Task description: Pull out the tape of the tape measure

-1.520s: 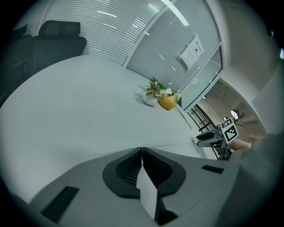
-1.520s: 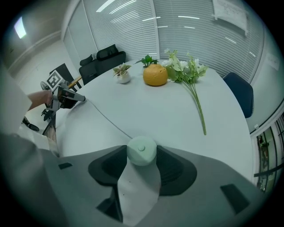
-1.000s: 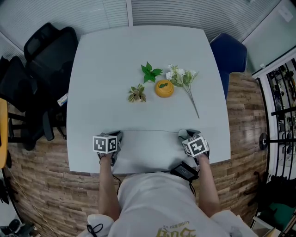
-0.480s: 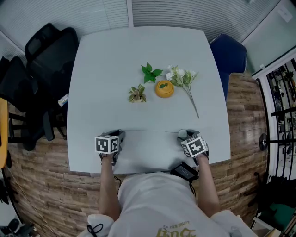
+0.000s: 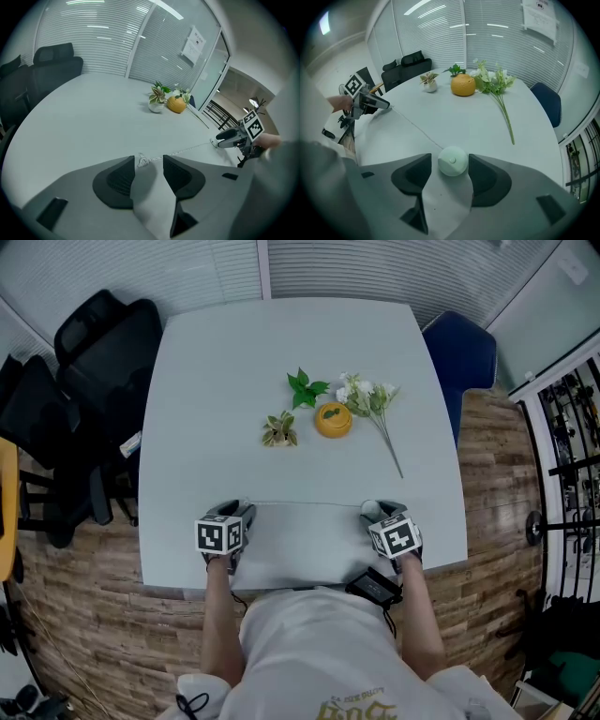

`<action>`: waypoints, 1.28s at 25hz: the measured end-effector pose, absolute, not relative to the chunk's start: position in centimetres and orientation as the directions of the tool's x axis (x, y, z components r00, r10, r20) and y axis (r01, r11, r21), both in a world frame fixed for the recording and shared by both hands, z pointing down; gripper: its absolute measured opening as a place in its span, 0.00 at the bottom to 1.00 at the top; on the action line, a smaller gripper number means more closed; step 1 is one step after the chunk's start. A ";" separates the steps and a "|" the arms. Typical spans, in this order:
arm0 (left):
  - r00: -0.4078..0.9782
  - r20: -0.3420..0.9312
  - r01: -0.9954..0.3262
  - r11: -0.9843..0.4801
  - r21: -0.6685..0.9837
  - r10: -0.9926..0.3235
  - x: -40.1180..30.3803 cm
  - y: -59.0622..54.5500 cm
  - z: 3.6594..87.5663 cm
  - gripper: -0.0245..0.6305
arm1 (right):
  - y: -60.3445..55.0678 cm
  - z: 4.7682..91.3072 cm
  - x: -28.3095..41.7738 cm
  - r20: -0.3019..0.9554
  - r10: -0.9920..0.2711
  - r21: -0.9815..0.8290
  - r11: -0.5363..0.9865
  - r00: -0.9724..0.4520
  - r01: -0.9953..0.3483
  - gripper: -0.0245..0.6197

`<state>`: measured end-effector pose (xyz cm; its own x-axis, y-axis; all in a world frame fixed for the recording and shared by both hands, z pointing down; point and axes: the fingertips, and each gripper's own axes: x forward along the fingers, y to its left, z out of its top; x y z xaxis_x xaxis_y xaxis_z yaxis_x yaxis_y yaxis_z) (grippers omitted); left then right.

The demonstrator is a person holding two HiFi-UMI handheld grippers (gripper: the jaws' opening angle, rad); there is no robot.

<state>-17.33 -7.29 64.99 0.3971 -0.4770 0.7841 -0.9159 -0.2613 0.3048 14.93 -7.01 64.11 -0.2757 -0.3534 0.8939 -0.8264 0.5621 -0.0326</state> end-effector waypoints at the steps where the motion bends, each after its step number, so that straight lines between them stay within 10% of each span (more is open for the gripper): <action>1: 0.396 0.779 -0.916 -0.267 0.299 -0.486 -17.2 -7.3 64.7 0.31 | -7.1 63.8 14.9 0.887 -0.368 -0.029 0.555 -0.277 -0.832 0.44; 12: 0.425 0.670 -0.899 -0.372 0.233 -0.609 -14.6 -8.0 60.0 0.30 | -7.1 60.0 14.2 0.799 -0.499 -0.069 0.478 -0.336 -0.876 0.41; 24: 0.471 0.449 -0.879 -0.445 0.168 -0.759 -11.9 -8.1 51.7 0.17 | -7.2 52.9 12.6 0.590 -0.690 -0.138 0.426 -0.419 -0.894 0.10; 32: 0.467 0.335 -0.883 -0.447 0.142 -0.818 -12.0 -7.4 47.6 0.04 | -6.7 49.4 11.7 0.501 -0.753 -0.101 0.439 -0.427 -0.893 0.06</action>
